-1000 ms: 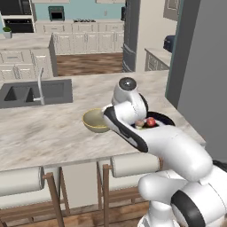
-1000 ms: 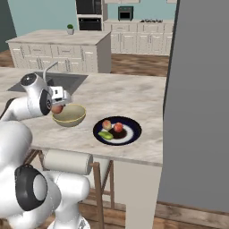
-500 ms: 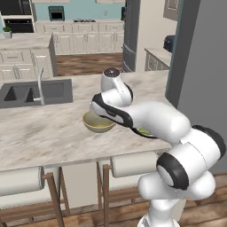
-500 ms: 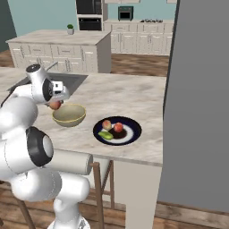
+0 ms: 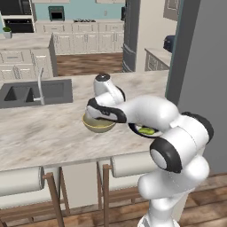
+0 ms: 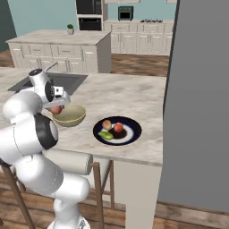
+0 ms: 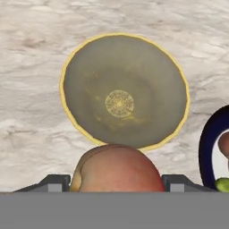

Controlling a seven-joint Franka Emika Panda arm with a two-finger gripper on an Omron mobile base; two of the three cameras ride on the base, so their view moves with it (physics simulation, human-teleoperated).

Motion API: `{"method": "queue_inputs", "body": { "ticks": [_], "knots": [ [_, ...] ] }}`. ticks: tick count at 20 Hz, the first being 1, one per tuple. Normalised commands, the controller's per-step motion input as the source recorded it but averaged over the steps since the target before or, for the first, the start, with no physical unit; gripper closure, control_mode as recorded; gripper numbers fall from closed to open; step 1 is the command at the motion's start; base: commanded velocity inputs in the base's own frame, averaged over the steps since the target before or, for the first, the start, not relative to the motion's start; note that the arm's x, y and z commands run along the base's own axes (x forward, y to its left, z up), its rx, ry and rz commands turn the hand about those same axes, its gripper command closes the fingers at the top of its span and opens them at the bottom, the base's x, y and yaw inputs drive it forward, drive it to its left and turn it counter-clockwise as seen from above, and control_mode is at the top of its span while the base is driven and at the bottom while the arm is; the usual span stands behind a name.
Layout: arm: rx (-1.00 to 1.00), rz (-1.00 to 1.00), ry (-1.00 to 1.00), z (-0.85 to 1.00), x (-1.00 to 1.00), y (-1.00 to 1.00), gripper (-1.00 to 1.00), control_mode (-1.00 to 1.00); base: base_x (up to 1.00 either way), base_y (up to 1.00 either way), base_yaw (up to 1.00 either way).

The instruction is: Take the fruits from the plate on the dining counter and place two fruits in each bowl.

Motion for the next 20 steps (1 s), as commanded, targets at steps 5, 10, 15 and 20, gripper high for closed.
{"method": "queue_inputs", "body": {
  "ticks": [5, 10, 15, 20],
  "knots": [
    [0.10, -0.11, 0.00, -0.42, 0.38, 0.02, 1.00, -1.00, 0.00, 0.00, 0.00],
    [0.07, -0.04, 0.00, -0.11, 0.10, -0.11, 1.00, -1.00, 0.00, 0.00, 0.00],
    [0.00, 0.00, 0.03, 0.00, 0.01, -0.21, 1.00, -1.00, 0.00, 0.00, 0.00],
    [0.00, 0.00, 0.07, 0.00, 0.29, -0.03, 1.00, -1.00, 0.00, 0.00, 0.00]
  ]
}}
